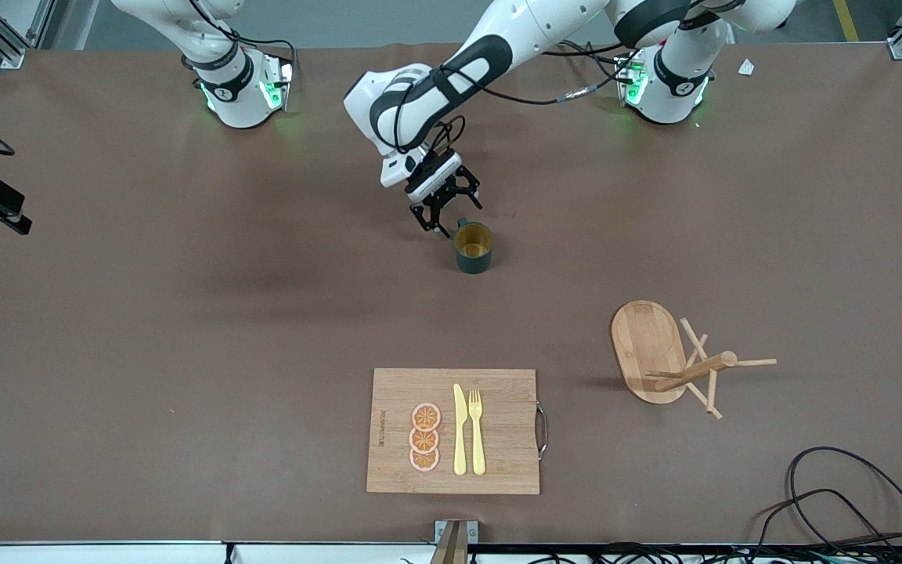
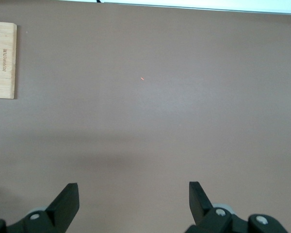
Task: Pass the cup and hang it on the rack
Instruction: 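Lower the left gripper and grasp the teal mug by its handle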
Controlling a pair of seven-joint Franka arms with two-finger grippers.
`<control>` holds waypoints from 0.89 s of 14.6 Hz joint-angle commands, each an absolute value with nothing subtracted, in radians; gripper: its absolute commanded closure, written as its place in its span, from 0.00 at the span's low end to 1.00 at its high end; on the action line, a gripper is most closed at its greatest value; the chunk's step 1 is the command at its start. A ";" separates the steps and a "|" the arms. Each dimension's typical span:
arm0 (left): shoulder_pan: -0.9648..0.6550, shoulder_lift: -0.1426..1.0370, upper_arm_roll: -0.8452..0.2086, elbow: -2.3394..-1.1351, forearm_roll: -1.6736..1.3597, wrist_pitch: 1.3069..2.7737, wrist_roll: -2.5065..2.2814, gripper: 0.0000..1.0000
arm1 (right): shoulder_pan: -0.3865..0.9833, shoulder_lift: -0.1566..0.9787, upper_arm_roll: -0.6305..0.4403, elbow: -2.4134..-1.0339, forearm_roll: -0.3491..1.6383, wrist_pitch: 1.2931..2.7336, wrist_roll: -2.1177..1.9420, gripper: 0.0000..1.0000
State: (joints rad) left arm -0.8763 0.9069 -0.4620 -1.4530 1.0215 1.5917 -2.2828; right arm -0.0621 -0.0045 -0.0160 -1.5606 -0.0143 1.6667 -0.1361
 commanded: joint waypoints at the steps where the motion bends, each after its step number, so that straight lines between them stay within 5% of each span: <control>1: -0.890 0.953 -0.454 -1.434 1.072 1.589 -2.304 0.03 | -0.048 -0.028 -0.015 -1.574 -0.003 1.666 -0.114 0.00; 3: -0.888 0.951 -0.454 -1.434 1.075 1.589 -2.299 0.15 | -0.049 -0.028 -0.017 -1.574 -0.003 1.664 -0.115 0.00; 7: -0.891 0.969 -0.454 -1.434 1.107 1.591 -2.302 0.80 | -0.052 -0.026 -0.020 -1.571 -0.003 1.664 -0.120 0.00; 9: -0.891 0.980 -0.454 -1.434 1.114 1.597 -2.303 0.99 | -0.057 -0.026 -0.023 -1.572 -0.003 1.661 -0.126 0.00; 13: -0.881 0.965 -0.456 -1.428 1.108 1.603 -2.266 0.99 | -0.058 -0.026 -0.025 -1.572 -0.003 1.661 -0.127 0.00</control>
